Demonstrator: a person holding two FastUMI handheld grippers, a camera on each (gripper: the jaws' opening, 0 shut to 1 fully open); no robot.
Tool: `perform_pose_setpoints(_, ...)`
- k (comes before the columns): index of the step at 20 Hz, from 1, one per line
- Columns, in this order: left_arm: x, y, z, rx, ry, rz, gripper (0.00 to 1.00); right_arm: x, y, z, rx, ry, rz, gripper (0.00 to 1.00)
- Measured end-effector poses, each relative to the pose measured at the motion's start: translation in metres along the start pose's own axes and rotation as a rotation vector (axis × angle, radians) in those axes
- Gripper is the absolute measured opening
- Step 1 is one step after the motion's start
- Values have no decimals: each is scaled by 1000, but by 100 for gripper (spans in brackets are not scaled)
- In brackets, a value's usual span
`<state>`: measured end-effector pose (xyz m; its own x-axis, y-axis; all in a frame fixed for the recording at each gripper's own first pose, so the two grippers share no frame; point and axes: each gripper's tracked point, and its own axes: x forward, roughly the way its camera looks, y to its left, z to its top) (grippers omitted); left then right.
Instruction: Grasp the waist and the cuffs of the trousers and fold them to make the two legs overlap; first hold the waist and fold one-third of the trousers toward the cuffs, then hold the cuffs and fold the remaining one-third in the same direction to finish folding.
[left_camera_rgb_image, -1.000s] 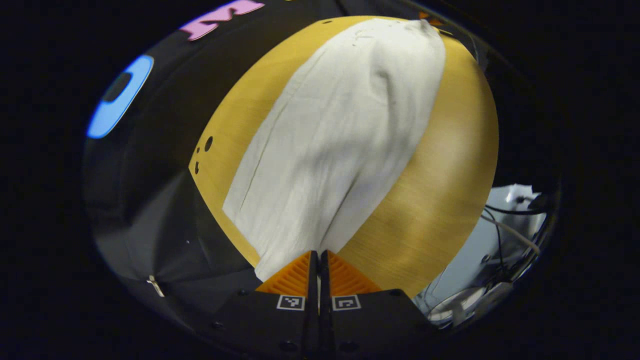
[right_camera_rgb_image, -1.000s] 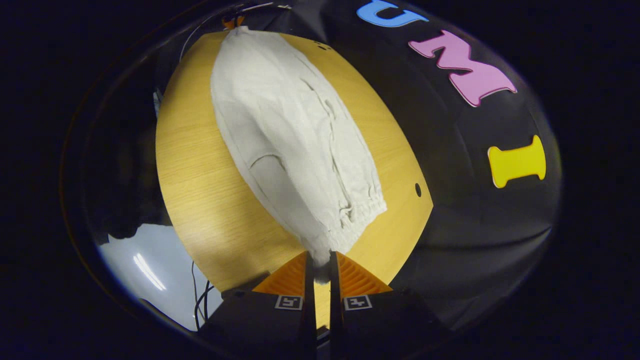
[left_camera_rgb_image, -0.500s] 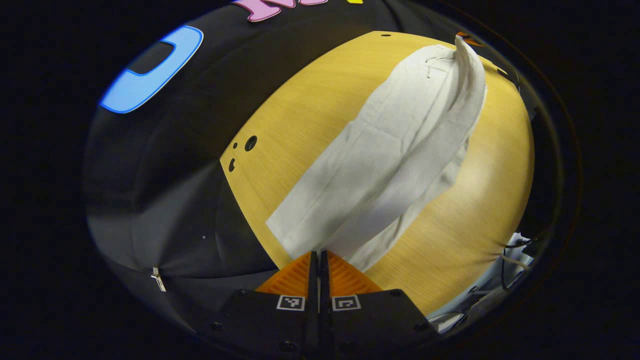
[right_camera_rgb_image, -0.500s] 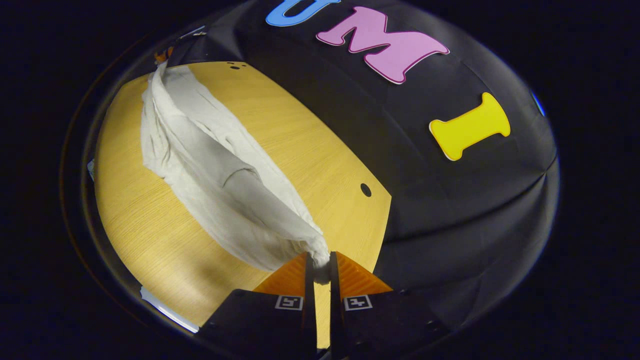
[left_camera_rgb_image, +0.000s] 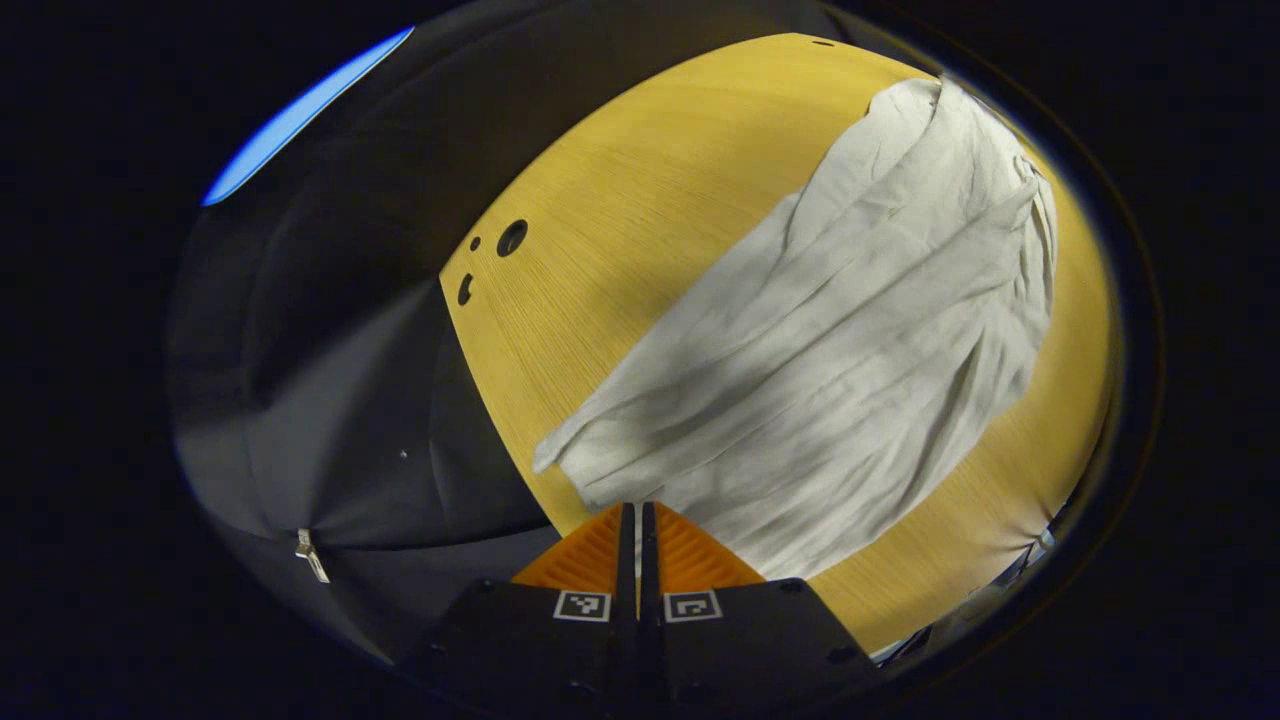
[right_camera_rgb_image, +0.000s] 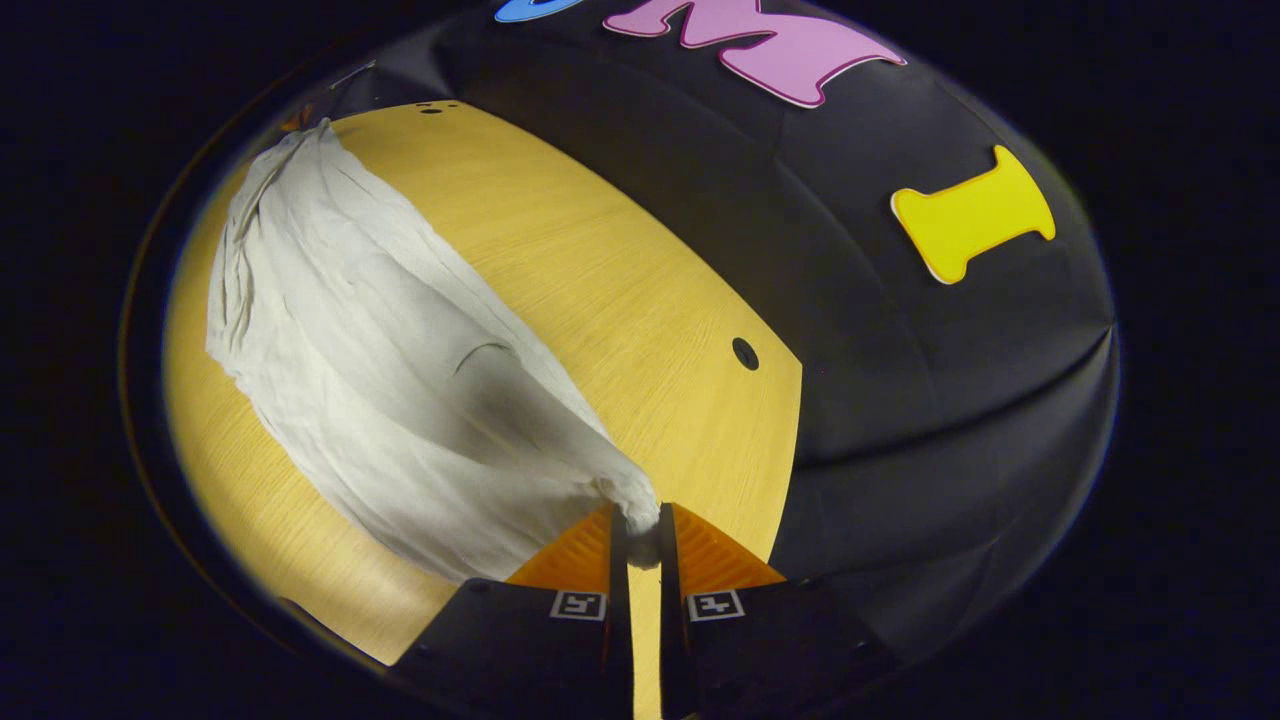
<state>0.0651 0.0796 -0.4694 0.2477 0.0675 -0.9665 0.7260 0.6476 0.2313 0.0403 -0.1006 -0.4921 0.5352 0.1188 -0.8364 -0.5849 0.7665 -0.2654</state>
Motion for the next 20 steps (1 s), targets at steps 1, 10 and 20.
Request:
perform_pose_setpoints(1,6,-4,1,-2,12,-10,5,10,7,-6,-10,23,10,15)
perform_pose_setpoints(10,25,-13,1,5,55,5,5,40,7,-17,65,120,-29,31)
perform_pose_setpoints(20,22,-22,-9,146,76,59,46,-12,-28,-48,307,103,-69,75)
